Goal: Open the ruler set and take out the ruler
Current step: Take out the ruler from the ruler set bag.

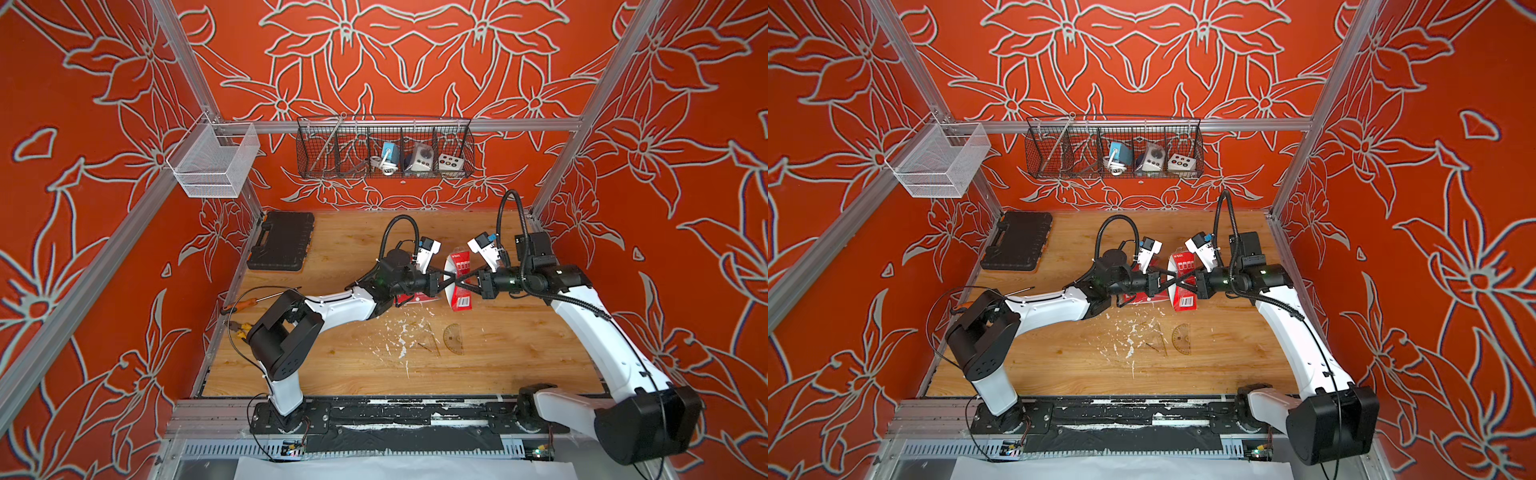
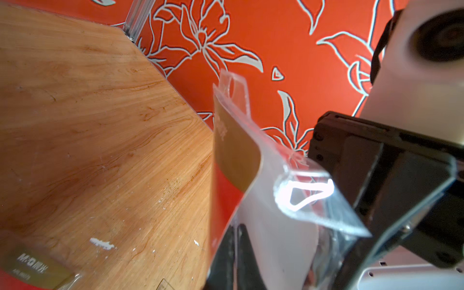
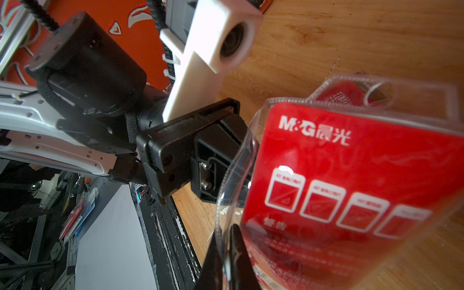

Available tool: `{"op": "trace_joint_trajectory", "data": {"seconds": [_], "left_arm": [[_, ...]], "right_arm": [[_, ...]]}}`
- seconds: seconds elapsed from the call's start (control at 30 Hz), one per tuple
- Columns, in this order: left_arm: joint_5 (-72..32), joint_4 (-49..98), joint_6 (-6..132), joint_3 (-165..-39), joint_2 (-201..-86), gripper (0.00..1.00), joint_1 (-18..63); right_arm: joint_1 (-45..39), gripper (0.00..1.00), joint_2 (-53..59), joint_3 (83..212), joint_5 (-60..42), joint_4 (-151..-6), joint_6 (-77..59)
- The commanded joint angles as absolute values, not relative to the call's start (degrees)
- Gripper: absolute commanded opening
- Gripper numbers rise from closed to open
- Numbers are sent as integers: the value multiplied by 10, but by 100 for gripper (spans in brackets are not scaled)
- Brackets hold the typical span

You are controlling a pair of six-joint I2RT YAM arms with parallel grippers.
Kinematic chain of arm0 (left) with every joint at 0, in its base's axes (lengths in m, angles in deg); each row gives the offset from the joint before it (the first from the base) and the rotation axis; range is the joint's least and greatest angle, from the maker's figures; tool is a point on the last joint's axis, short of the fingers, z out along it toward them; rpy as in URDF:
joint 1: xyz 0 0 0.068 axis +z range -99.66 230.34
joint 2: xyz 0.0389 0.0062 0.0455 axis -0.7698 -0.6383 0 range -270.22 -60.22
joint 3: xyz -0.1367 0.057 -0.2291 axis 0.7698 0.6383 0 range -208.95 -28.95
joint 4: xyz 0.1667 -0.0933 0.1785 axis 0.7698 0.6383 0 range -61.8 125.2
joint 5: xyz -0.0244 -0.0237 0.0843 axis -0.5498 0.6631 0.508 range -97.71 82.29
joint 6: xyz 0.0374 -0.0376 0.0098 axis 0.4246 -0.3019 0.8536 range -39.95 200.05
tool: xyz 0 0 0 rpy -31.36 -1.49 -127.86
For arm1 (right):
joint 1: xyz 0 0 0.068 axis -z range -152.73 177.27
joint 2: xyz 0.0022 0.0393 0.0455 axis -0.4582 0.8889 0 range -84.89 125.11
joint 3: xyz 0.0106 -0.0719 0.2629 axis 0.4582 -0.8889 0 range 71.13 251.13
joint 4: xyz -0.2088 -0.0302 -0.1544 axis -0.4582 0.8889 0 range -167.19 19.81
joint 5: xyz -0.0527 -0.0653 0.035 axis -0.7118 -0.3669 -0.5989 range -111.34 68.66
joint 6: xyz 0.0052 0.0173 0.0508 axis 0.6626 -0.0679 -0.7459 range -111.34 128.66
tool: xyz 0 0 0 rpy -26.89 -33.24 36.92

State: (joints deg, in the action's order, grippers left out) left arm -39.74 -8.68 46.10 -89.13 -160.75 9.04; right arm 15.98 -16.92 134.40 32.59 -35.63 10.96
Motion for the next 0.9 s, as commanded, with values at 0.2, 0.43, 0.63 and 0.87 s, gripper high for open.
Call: {"op": "trace_joint_trajectory", "data": {"seconds": [0.2,0.43,0.63,0.87], "left_arm": [[-386,-84,463,-878,-1575,1,98],[-377,-59,478,-878,-1551,0,100],[-373,-17,495,-880,-1518,0,108],[-395,49,512,-872,-1484,0,124]], "right_arm": [[159,0,-178,1347,315,-367,120],[161,0,-177,1339,274,-376,112],[162,0,-177,1319,245,-403,95],[170,0,-178,1300,222,-447,67]]}}
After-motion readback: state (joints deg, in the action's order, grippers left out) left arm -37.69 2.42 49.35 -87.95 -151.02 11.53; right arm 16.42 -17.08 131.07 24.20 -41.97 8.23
